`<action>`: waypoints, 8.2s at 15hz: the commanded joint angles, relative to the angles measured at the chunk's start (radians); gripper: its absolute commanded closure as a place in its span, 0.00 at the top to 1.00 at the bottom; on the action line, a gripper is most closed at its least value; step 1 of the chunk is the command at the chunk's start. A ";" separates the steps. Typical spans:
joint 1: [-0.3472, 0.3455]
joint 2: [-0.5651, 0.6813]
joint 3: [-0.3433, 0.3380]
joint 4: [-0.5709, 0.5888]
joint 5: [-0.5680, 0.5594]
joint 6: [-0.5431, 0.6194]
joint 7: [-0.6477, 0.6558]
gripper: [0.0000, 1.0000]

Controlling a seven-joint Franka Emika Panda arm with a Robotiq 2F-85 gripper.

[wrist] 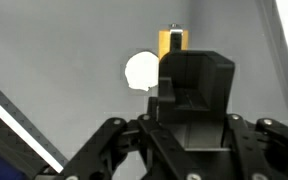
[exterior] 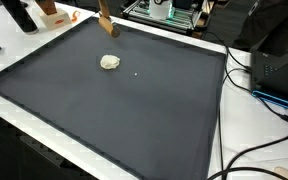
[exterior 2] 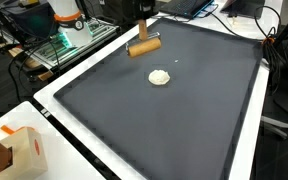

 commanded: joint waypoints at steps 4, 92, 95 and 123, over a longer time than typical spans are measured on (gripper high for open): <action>-0.050 0.041 -0.065 0.020 0.063 -0.013 0.204 0.24; 0.003 0.226 -0.034 0.124 0.227 0.117 1.495 0.24; 0.017 0.236 -0.025 0.150 0.060 0.054 1.623 0.24; 0.155 0.516 0.014 0.407 -0.600 -0.406 2.212 0.24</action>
